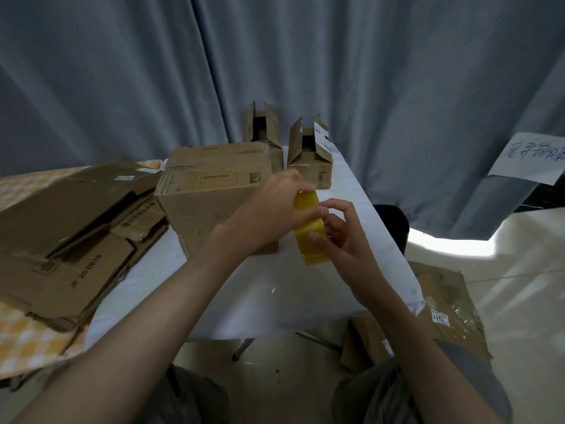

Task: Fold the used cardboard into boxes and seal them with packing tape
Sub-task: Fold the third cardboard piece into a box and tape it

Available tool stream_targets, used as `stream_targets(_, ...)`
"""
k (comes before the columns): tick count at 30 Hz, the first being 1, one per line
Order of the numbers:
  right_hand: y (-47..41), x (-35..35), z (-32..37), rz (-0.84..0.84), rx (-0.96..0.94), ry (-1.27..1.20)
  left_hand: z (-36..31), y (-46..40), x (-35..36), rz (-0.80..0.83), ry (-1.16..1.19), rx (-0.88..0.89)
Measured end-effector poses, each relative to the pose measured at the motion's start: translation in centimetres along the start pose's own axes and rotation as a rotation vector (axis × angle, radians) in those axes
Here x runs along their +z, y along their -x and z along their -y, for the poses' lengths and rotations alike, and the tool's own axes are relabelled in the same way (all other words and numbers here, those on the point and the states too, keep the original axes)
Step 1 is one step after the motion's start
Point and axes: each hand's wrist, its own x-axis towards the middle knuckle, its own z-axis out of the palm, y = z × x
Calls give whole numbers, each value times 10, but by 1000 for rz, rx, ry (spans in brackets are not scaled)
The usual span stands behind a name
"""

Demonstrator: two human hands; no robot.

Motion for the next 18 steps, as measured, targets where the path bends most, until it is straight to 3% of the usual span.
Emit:
stream_targets(10,0,0,-3,-7,-68,105,-14,17,2,-221,44,13)
stream_targets(18,2,-1,-4,29,-100,176,-18,7,-11,-195,133,-134)
